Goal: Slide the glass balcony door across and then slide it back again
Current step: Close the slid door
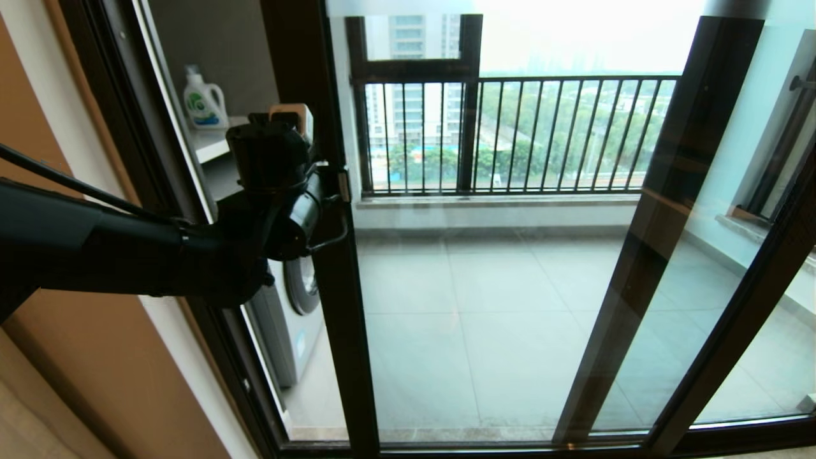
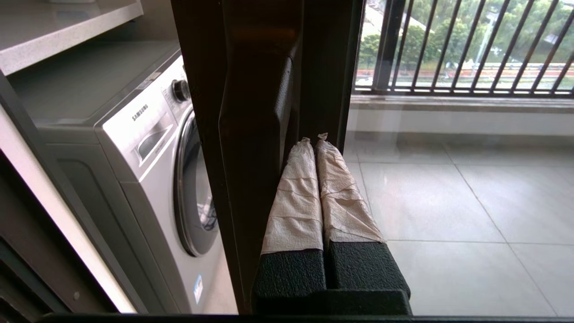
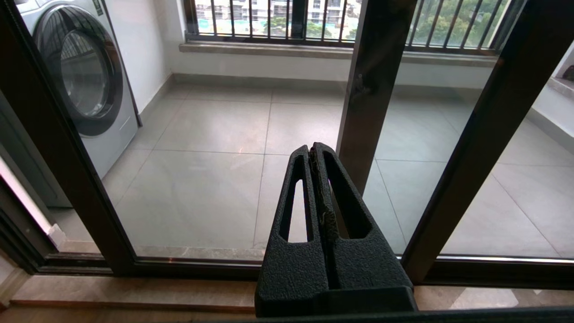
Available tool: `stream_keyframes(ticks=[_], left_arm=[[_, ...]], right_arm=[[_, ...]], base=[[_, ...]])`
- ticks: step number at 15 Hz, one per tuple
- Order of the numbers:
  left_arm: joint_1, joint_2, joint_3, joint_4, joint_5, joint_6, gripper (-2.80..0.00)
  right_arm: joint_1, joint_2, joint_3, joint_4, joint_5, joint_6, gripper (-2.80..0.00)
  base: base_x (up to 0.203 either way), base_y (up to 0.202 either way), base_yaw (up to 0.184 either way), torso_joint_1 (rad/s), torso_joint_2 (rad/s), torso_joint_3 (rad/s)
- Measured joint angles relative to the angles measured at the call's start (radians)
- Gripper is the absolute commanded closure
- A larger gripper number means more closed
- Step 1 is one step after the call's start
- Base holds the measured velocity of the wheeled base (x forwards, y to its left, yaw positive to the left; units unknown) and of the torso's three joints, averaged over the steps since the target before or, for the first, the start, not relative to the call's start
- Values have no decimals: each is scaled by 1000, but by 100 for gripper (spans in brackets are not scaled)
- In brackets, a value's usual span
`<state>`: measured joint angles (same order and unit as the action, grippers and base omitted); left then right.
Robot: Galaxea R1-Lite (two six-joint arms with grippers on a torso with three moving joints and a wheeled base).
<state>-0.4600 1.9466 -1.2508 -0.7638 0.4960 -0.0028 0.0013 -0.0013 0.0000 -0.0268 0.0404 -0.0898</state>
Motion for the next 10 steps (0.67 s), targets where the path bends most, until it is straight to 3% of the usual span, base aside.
stream_keyframes(ticks=[10], left_arm=[[124, -31, 68, -1, -48, -4, 0]], right_arm=[[0, 0, 0, 0, 0, 0, 0]], base=[[0, 0, 0, 0, 0, 0]])
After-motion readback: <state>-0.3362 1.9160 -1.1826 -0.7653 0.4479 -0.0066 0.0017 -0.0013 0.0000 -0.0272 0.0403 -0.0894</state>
